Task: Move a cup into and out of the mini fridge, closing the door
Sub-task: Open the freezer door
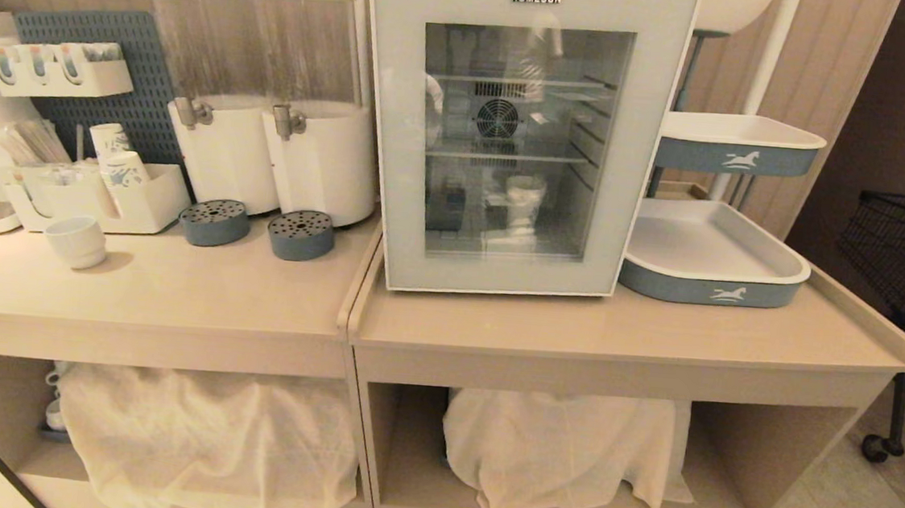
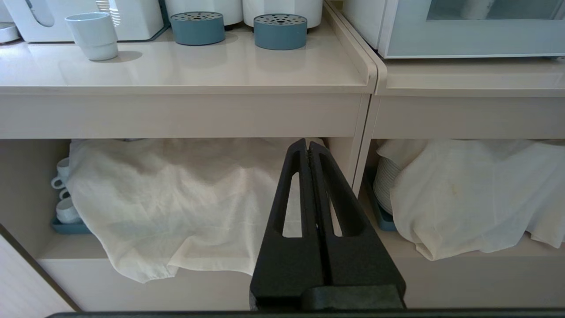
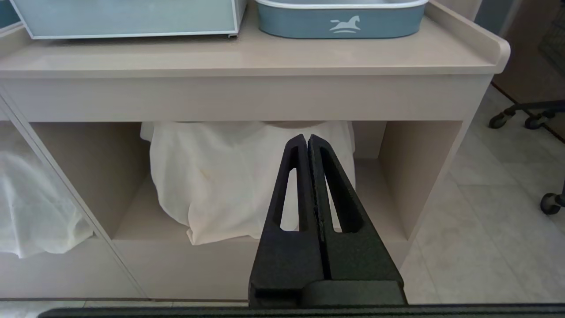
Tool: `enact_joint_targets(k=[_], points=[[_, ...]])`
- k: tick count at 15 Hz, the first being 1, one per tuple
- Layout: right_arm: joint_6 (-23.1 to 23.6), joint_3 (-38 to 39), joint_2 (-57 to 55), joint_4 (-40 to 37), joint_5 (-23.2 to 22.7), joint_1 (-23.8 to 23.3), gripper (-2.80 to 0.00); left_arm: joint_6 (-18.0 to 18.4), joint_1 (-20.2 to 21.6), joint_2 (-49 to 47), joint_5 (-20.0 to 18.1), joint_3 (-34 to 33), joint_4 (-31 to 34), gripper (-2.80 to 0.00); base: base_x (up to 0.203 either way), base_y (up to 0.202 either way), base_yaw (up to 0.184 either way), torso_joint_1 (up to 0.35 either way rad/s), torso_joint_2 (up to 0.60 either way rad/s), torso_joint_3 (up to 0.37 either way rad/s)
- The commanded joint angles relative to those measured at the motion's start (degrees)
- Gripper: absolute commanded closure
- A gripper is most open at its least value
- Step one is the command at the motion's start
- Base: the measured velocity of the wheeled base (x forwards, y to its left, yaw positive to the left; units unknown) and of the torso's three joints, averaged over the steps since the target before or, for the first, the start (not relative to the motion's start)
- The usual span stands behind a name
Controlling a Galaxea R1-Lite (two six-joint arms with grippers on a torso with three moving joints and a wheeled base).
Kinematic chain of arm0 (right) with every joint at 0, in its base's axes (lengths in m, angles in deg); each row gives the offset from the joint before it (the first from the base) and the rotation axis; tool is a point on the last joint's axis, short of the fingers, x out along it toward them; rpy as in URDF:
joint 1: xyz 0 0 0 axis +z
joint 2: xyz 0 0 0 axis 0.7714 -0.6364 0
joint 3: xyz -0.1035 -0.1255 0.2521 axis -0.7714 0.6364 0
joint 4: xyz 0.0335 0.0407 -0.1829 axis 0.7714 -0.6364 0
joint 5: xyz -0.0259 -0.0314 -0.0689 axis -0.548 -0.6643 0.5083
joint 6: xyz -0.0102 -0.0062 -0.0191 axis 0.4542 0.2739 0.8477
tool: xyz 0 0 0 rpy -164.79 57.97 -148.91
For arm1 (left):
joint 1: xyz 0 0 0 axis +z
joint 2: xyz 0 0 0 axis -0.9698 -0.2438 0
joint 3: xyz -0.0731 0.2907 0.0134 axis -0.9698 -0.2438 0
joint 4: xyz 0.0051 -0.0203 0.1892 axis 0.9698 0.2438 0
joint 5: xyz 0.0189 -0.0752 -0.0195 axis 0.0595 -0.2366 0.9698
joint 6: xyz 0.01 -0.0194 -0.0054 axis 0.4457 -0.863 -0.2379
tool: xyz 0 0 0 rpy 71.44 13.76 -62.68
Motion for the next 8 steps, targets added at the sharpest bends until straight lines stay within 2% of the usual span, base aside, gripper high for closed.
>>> enact_joint_targets(k=[1,8], points=[[0.1,0.0,-0.1,-0.1,0.0,0.0,0.00,0.0,0.0,-0.1,0.0,-1.0,0.0,0.00,0.000,0.000,0.000,0.000,0.00,0.000],[0.0,0.1,-0.2,-0.1,0.0,0.0,0.00,0.0,0.0,-0.1,0.0,-1.0,0.0,0.00,0.000,0.000,0.000,0.000,0.00,0.000]])
